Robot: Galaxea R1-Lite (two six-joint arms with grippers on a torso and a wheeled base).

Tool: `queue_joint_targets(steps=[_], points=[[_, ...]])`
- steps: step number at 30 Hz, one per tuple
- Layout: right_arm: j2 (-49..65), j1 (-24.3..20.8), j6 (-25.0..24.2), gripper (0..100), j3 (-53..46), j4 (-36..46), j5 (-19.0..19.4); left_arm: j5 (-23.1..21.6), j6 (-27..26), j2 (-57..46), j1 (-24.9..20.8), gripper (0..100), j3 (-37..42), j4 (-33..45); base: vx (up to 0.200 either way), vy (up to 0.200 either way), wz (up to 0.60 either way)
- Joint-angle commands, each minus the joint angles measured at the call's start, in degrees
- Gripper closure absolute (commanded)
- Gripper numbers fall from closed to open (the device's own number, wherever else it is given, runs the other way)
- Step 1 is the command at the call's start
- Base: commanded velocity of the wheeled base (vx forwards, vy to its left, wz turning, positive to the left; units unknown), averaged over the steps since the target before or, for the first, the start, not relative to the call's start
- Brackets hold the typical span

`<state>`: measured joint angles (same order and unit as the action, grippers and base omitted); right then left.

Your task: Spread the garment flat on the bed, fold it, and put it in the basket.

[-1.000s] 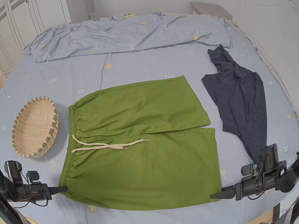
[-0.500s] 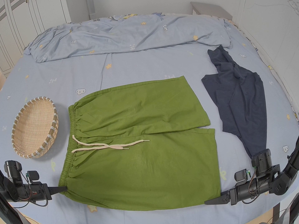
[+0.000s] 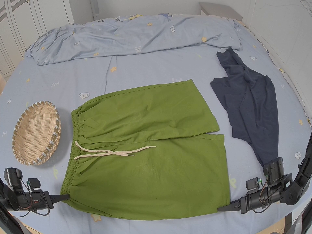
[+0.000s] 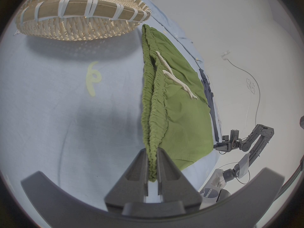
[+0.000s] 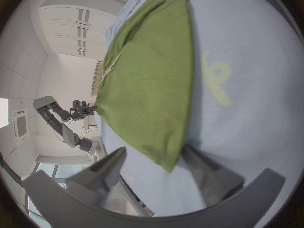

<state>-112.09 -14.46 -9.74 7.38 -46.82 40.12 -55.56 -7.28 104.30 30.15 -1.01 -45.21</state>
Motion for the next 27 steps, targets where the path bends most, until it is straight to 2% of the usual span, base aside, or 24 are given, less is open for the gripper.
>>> queue_joint_targets(steps=[1,7,10,15,20,24,26,27], points=[[-0.8,2.1,0.2,100,-0.7,0.2,0.0,0.0,0.0,0.5,0.3,100,0.2,0.0,0.000,0.000,0.00],[-0.1,3.7,0.2,100,-2.4,0.2,0.0,0.1,-0.1,0.6,0.7,100,0.1,-0.1,0.000,0.000,0.00],[2.2,3.7,0.5,100,-4.7,0.2,-1.0,0.0,0.0,-0.2,2.7,100,0.4,0.0,0.000,0.000,0.00],[4.5,3.0,0.8,100,-5.0,0.2,-1.4,0.0,0.0,-0.3,2.3,100,0.8,0.0,0.000,0.000,0.00],[8.9,2.2,0.1,100,-3.9,0.3,-2.5,0.0,2.9,-3.6,-0.3,100,-0.1,0.9,0.000,0.000,0.00],[21.5,-1.2,-4.1,100,4.1,8.2,-8.6,0.5,25.6,-15.3,-6.9,100,-6.7,2.0,0.000,0.000,0.00],[25.0,-1.3,-4.3,100,9.9,15.7,-9.9,0.7,33.2,-19.0,-9.4,100,-10.7,4.2,0.000,0.000,0.00],[25.5,-1.3,-4.3,100,10.9,17.2,-10.0,0.7,34.3,-19.6,-9.8,100,-11.4,4.7,0.000,0.000,0.00]])
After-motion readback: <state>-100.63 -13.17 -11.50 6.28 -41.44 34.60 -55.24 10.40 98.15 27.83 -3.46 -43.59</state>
